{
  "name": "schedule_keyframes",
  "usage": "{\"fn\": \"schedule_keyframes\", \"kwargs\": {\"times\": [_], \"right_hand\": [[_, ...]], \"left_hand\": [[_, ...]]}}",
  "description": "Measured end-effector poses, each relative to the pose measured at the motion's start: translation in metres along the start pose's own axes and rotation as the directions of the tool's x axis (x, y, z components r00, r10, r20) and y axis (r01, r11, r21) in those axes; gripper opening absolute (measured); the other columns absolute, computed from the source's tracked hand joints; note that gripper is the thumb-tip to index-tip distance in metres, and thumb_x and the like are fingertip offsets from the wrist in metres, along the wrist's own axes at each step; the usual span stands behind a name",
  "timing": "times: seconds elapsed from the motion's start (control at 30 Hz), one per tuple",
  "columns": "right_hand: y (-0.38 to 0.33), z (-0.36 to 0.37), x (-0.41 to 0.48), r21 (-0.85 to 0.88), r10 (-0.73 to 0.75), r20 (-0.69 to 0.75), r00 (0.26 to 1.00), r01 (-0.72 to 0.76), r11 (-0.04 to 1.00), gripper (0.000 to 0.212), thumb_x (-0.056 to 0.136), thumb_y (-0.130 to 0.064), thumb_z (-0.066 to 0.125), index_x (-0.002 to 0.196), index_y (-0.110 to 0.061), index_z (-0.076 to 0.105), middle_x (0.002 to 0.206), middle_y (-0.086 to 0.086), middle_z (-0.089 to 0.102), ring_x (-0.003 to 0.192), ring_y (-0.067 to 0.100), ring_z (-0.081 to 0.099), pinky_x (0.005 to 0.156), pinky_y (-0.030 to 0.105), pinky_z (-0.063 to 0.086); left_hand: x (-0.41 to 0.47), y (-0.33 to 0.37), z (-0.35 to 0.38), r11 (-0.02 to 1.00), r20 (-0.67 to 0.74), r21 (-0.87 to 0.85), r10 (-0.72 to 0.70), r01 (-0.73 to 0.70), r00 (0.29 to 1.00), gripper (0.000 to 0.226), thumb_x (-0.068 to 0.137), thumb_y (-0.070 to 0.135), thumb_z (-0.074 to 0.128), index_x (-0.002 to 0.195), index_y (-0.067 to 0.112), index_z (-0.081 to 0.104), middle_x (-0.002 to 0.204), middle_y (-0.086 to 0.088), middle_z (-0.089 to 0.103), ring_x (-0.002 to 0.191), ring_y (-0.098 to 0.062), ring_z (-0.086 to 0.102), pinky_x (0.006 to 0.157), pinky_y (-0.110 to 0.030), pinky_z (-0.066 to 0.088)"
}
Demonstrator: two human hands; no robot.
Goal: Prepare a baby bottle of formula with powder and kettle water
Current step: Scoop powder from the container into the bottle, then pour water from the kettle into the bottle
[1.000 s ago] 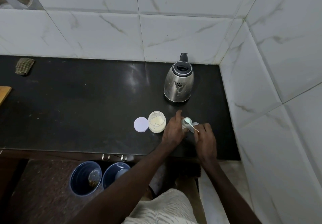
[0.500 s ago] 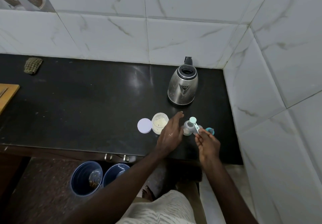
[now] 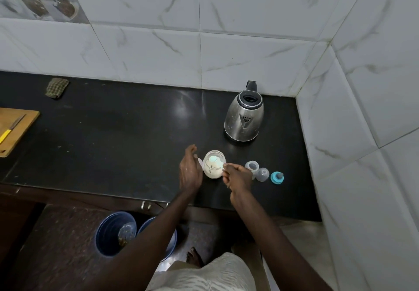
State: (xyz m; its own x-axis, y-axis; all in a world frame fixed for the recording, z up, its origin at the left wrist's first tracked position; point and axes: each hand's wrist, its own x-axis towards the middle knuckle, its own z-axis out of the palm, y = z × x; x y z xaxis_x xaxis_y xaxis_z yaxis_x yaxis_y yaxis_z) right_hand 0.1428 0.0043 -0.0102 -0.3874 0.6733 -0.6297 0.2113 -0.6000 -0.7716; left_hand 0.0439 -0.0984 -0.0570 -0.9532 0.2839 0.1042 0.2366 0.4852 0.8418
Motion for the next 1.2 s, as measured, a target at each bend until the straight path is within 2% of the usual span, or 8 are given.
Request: {"fn": "schedule_keyframes", "kwargs": {"times": [0.17, 0.3, 0.43, 0.5, 0.67, 0.77, 0.93, 1.2], "right_hand": [[0.007, 0.019, 0.004, -0.320, -0.202, -0.028, 0.979, 0.183, 0.930, 0.009, 0.089, -0.007, 0.071, 0.088, -0.008, 0.079, 0.080, 0.005, 0.077, 0.054, 0.012, 0.066, 0.051, 0.025, 0.049], [0.006, 0.020, 0.005, -0.637, -0.386, 0.058, 0.920, 0.333, 0.696, 0.013, 0.087, -0.022, 0.070, 0.086, -0.017, 0.082, 0.082, -0.001, 0.079, 0.075, 0.022, 0.074, 0.072, 0.038, 0.059], [0.004, 0.019, 0.005, -0.802, -0.489, 0.204, 0.848, 0.431, 0.414, 0.017, 0.090, -0.025, 0.064, 0.090, -0.018, 0.079, 0.091, 0.004, 0.079, 0.085, 0.027, 0.072, 0.072, 0.038, 0.055], [0.005, 0.017, 0.008, -0.807, -0.511, 0.268, 0.817, 0.480, 0.344, 0.018, 0.091, -0.025, 0.063, 0.092, -0.018, 0.080, 0.095, 0.004, 0.079, 0.088, 0.028, 0.072, 0.075, 0.039, 0.055], [-0.003, 0.005, 0.008, -0.738, -0.632, 0.163, 0.758, 0.518, 0.431, 0.021, 0.098, -0.010, 0.056, 0.101, -0.010, 0.077, 0.098, 0.008, 0.076, 0.095, 0.029, 0.069, 0.081, 0.037, 0.047], [-0.004, 0.000, 0.011, -0.774, -0.529, 0.134, 0.838, 0.421, 0.472, 0.036, 0.101, -0.004, 0.049, 0.130, -0.006, 0.070, 0.126, 0.015, 0.072, 0.120, 0.033, 0.064, 0.097, 0.036, 0.048], [0.010, -0.003, 0.011, -0.781, -0.406, 0.227, 0.885, 0.414, 0.468, 0.033, 0.095, -0.008, 0.051, 0.112, -0.018, 0.077, 0.110, 0.005, 0.077, 0.105, 0.027, 0.069, 0.078, 0.028, 0.043], [-0.003, -0.007, 0.012, -0.750, -0.467, 0.156, 0.871, 0.412, 0.517, 0.040, 0.097, -0.004, 0.051, 0.131, -0.011, 0.070, 0.130, 0.009, 0.072, 0.124, 0.029, 0.064, 0.100, 0.037, 0.050]], "left_hand": [[-0.005, -0.011, 0.001, 0.999, 0.076, 0.018, -0.044, 0.043, 0.996, 0.034, 0.108, 0.015, 0.044, 0.138, 0.008, 0.058, 0.135, -0.009, 0.067, 0.125, -0.029, 0.062, 0.102, -0.030, 0.043], [-0.010, -0.011, 0.002, 0.999, 0.074, 0.024, -0.023, 0.021, 0.997, 0.033, 0.110, 0.022, 0.042, 0.136, 0.010, 0.059, 0.129, -0.007, 0.069, 0.118, -0.025, 0.063, 0.099, -0.031, 0.046], [-0.012, -0.004, 0.003, 0.997, 0.066, -0.005, 0.074, -0.074, 0.995, 0.024, 0.112, 0.021, 0.042, 0.115, 0.011, 0.064, 0.102, 0.003, 0.069, 0.094, -0.016, 0.062, 0.086, -0.035, 0.049], [-0.013, 0.000, 0.003, 0.993, 0.067, -0.016, 0.121, -0.120, 0.990, 0.025, 0.112, 0.017, 0.042, 0.107, 0.012, 0.066, 0.095, 0.011, 0.066, 0.087, -0.009, 0.059, 0.082, -0.031, 0.047], [-0.014, -0.004, 0.008, 0.990, 0.051, -0.020, 0.142, -0.141, 0.989, 0.032, 0.112, 0.021, 0.040, 0.108, 0.019, 0.072, 0.101, 0.011, 0.072, 0.094, -0.010, 0.064, 0.088, -0.030, 0.050], [-0.016, -0.005, 0.009, 0.991, 0.049, -0.009, 0.137, -0.136, 0.989, 0.033, 0.111, 0.024, 0.039, 0.108, 0.018, 0.071, 0.104, 0.006, 0.073, 0.096, -0.015, 0.065, 0.089, -0.033, 0.051], [-0.017, -0.014, 0.010, 0.995, 0.025, 0.024, 0.095, -0.096, 0.995, 0.035, 0.110, 0.029, 0.038, 0.098, 0.019, 0.068, 0.093, 0.004, 0.070, 0.088, -0.018, 0.063, 0.082, -0.040, 0.051], [-0.008, -0.009, 0.014, 0.999, -0.005, 0.035, 0.033, -0.033, 0.999, 0.034, 0.111, 0.033, 0.038, 0.093, 0.021, 0.064, 0.086, 0.005, 0.066, 0.082, -0.019, 0.062, 0.076, -0.042, 0.051]]}}
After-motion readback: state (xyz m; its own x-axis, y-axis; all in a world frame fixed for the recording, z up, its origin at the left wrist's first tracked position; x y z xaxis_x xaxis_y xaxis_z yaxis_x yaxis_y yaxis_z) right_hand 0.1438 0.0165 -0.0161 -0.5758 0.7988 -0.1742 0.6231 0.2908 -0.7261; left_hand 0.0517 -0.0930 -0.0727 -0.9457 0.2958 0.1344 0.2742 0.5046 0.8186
